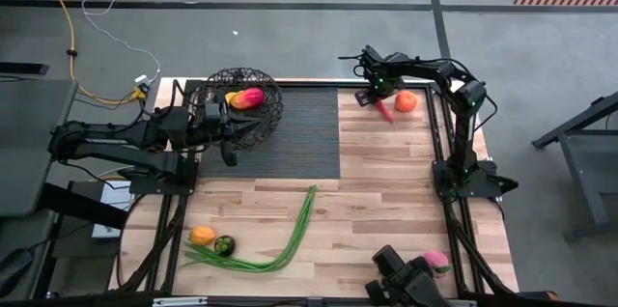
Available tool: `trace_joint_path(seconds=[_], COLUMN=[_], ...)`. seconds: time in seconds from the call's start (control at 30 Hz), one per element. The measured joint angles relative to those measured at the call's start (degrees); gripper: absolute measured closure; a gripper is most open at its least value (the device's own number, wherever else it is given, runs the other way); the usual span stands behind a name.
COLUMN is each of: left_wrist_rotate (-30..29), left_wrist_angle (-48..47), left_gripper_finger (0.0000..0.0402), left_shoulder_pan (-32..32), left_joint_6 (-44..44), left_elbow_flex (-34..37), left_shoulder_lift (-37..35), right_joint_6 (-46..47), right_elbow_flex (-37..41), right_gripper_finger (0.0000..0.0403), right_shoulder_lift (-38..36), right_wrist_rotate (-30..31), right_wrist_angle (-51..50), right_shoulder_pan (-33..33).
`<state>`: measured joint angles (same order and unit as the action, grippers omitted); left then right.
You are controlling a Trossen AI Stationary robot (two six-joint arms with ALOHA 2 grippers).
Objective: Build produce basket
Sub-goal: Put the red chili pepper into the black basket
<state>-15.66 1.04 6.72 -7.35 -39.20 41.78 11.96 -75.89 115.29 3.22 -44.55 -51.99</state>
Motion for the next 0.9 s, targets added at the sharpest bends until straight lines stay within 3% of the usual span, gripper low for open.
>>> trace_joint_path(seconds=[0.17, 0.27, 0.47, 0.73, 0.9], left_wrist_rotate=[0.02, 0.02, 0.75, 2.62, 2.62], left_wrist_angle=[0.00, 0.01, 0.02, 0.04, 0.06], left_gripper_finger=[0.0401, 0.0401, 0.0401, 0.0401, 0.0401], left_shoulder_pan=[0.00, -0.02, -0.02, -0.02, -0.02], left_joint_6=[0.00, 0.00, -0.88, -1.60, -2.12], left_elbow_flex=[0.00, 0.00, 0.00, 0.00, 0.00], left_shoulder_lift=[0.00, 0.00, 0.00, 0.00, 0.00], right_joint_6=[-2.40, -5.69, -7.41, 4.98, 10.94], right_elbow_flex=[0.57, 0.64, 4.87, 20.38, 29.58], right_gripper_finger=[0.0321, 0.0320, 0.0318, 0.0318, 0.0318], right_shoulder_lift=[-2.23, -7.90, -25.67, -53.09, -65.09], right_wrist_rotate=[-1.28, -2.18, -6.11, -7.97, -7.99], right_wrist_angle=[-1.08, -1.12, 2.76, 21.22, 33.98], right_shoulder_pan=[-0.15, 0.57, 5.09, 17.36, 27.42])
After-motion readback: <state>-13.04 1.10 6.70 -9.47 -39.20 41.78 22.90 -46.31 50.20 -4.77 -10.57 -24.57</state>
